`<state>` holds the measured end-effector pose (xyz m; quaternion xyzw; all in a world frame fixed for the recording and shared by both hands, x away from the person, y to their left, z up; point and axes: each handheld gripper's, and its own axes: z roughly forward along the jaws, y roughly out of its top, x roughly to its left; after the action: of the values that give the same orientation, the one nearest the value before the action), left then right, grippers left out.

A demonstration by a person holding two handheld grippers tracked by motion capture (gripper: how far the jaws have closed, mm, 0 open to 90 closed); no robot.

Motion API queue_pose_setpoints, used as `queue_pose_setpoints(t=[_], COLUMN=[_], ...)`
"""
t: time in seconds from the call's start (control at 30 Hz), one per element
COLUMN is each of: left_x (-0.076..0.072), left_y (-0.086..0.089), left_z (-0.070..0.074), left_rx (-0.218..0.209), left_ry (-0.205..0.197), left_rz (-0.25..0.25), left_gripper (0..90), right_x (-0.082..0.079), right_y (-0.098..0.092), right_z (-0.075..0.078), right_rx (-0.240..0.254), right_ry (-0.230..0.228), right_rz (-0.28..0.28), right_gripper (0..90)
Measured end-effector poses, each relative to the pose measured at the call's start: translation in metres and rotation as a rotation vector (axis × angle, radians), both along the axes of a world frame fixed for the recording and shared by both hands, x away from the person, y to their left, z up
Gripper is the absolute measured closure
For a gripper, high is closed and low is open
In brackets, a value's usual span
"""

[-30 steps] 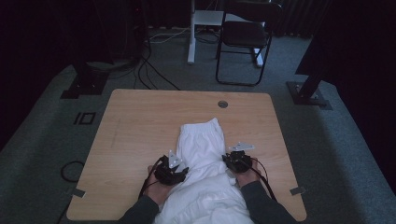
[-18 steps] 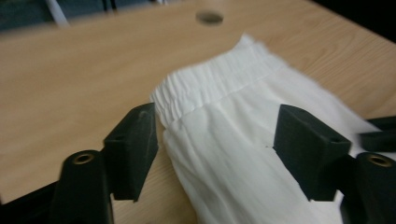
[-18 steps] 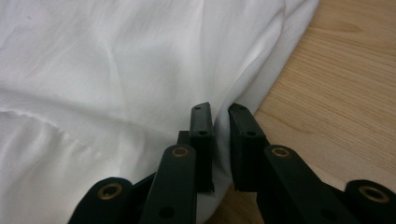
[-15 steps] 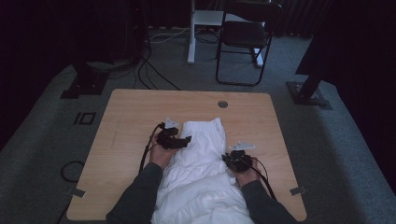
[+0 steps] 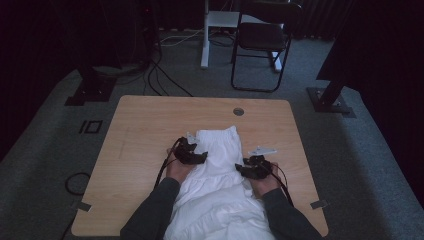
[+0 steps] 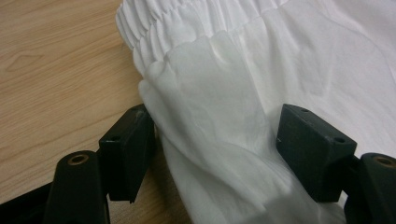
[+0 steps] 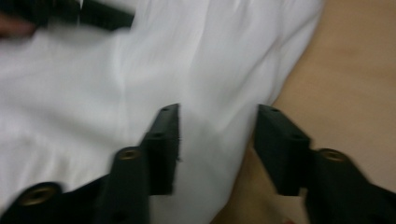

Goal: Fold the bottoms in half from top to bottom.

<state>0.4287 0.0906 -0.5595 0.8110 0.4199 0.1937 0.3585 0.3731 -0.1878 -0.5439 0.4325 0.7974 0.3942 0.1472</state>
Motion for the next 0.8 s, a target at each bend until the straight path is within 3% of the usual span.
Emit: queue_pose_setpoints(t=[0.13, 0.2, 0.3, 0.4, 0.5, 0.6, 0.67, 0.7, 0.73, 0.8], left_x=[0.0, 0.0, 0.0, 0.0, 0.0, 0.0, -0.001, -0.001, -0.001, 0.0], left_y=[0.0, 0.0, 0.0, 0.0, 0.0, 0.0, 0.0, 0.0, 0.0, 0.001], left_z=[0.0, 0.0, 0.0, 0.0, 0.0, 0.0, 0.0, 0.0, 0.0, 0.001], left_rx=[0.0, -0.001, -0.001, -0.003, -0.003, -0.005, -0.012, -0.012, -0.013, -0.018], left_ry=[0.001, 0.0, 0.001, 0.0, 0.001, 0.001, 0.005, 0.005, 0.007, 0.016], left_rz=[-0.001, -0.001, -0.001, -0.003, -0.002, -0.003, -0.01, -0.01, -0.025, -0.03], left_gripper=[28.8, 28.8, 28.8, 28.9, 28.8, 28.8, 28.8, 28.7, 28.7, 28.8], right_x=[0.024, 0.043, 0.071, 0.093, 0.104, 0.112, 0.113, 0.113, 0.111, 0.111], right_y=[0.001, 0.005, 0.015, 0.025, 0.028, 0.037, 0.035, 0.035, 0.036, 0.037], right_z=[0.022, 0.024, 0.017, 0.007, 0.002, -0.007, -0.006, -0.006, -0.004, -0.004], right_rx=[-0.031, -0.044, -0.075, -0.122, -0.119, -0.179, -0.149, -0.149, -0.131, -0.134], right_ry=[-0.051, -0.035, 0.001, 0.026, 0.043, 0.053, 0.058, 0.058, 0.052, 0.052], right_rz=[-0.013, -0.004, 0.011, 0.004, 0.0, 0.004, -0.015, -0.015, 0.026, 0.031], right_gripper=[31.1, 24.0, 14.0, 11.7, 11.6, 21.2, 34.7, 34.7, 52.6, 55.8])
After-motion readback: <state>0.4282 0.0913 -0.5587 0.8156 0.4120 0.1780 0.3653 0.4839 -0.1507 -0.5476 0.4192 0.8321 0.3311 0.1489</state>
